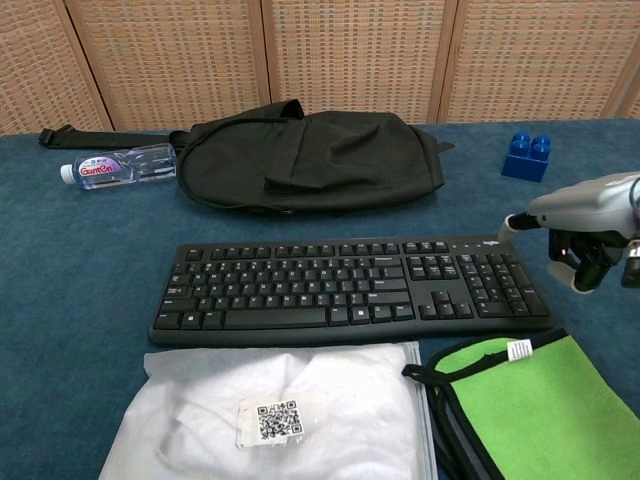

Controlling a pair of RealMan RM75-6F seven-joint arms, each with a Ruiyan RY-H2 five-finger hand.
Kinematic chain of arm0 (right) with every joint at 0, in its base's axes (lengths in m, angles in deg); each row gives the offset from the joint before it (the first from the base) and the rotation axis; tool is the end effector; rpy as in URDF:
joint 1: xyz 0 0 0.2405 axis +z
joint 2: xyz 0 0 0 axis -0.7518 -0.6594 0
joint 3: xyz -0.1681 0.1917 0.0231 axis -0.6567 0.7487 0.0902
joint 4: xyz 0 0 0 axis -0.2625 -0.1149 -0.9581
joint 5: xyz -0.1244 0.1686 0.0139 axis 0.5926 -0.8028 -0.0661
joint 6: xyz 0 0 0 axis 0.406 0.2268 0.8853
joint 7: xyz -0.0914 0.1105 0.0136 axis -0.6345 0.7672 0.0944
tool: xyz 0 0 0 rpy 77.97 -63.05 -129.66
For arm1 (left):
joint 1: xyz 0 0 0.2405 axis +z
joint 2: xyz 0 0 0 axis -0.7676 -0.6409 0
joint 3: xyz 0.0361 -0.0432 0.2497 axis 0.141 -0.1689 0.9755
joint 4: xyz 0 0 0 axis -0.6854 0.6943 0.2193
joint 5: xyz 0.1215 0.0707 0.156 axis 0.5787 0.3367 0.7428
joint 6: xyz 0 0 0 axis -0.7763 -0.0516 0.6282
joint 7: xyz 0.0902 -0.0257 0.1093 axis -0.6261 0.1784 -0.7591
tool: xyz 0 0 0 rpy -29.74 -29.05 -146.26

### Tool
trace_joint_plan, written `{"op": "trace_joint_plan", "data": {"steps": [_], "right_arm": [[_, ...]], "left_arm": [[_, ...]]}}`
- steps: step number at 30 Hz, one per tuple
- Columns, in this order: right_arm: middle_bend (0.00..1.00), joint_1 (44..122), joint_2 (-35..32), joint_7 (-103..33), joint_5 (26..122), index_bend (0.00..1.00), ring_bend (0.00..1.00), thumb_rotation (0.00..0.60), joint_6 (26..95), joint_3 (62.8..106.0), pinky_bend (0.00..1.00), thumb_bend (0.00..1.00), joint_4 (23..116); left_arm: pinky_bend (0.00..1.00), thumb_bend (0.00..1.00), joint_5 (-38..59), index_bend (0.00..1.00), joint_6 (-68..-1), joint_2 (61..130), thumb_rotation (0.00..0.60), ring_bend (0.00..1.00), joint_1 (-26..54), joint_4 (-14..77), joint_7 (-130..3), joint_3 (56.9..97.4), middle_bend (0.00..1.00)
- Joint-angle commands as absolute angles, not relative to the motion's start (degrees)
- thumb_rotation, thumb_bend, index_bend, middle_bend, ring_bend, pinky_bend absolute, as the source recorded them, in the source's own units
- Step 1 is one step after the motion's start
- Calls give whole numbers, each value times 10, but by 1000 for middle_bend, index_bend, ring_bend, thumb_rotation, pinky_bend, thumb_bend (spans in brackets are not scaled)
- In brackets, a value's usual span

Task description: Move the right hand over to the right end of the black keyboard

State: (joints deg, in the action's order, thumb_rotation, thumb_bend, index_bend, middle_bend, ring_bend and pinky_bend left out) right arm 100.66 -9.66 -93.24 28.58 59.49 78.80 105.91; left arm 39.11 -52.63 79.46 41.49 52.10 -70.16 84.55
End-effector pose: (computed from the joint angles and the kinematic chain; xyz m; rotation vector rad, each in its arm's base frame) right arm -0.1600 -0.3054 0.0233 1.8759 -0.9990 0.2527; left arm -0.2864 0.1912 0.1284 -1.5469 -0.8441 -0.9048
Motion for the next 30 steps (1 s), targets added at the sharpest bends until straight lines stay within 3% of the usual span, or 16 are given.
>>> {"op": "trace_joint_plan", "data": {"steps": [1,30], "right_arm": [[719,1014,-91,-932,278,124,633,600,592,785,527,672,1051],[719,1051,-63,-898,242,125,633,600,562,758,527,672,990]], "left_arm": [[0,0,390,0,-525,795,600,0,414,520,-702,846,0],[0,0,386,0,-516,797,600,0,409,518,-700,849,0]]}}
